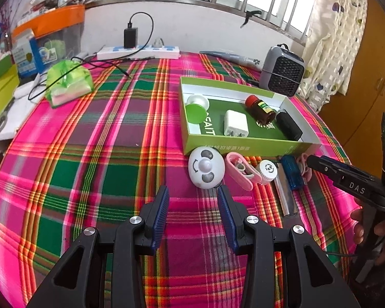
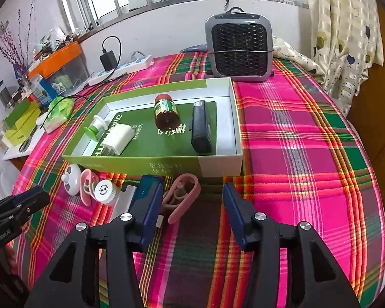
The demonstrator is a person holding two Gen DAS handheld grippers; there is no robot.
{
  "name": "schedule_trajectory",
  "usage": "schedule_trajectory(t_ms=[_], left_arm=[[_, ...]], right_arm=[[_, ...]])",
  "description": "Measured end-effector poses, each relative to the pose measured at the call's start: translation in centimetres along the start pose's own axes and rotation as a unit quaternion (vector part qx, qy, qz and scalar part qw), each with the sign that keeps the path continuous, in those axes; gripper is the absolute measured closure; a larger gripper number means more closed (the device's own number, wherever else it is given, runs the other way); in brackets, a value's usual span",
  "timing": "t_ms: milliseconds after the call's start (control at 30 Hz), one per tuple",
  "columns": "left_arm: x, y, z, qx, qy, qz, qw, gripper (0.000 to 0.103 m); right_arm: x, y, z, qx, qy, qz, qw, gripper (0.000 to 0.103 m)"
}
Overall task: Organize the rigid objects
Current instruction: 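Lift both tools out of the tray toward the loose items beside it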
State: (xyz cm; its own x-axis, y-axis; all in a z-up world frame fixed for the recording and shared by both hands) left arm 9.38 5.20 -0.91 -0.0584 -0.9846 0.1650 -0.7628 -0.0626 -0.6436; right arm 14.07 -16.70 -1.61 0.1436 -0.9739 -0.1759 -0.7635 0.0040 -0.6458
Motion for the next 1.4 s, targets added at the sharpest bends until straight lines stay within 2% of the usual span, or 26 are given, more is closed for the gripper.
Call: schedule_trajectory(t_ms=[300, 733, 1067, 1400], left_arm=[[-0.1, 0.2, 0.6, -0.007, 0.014, -0.002, 0.9999, 0.065], [0.3, 0.1, 1.4, -0.016, 0.031, 0.002, 0.9994, 0.065], [0.2, 0.1, 1.5, -0.018, 0.030, -0.003, 0.9994, 0.065], [1.1, -0.1, 2.1, -0.025, 0.028, 0.004, 0.9993, 0.065]], right_arm=[[-0.6, 0.3, 1.1, -0.017, -0.001, 0.005, 1.000, 0.053], [0.3, 0.4, 0.9, -0.018, 0.024, 0.010, 1.000, 0.053], [-0.1, 0.5, 1.3, -0.029, 0.026, 0.009, 0.999, 0.053], [1.0, 0.9, 1.1, -0.031, 0.063, 0.000, 0.998, 0.053]])
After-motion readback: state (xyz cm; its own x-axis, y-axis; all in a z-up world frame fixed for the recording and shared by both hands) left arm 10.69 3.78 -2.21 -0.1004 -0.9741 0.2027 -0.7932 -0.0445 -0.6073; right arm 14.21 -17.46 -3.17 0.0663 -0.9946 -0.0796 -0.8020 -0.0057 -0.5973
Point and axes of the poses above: each gripper's, at about its wrist camera, not at the fingertips, and z roughly the way its jaws point, x to its right, y to its underside, the point moved 5 cm from there along z, roughly the way its jaws point
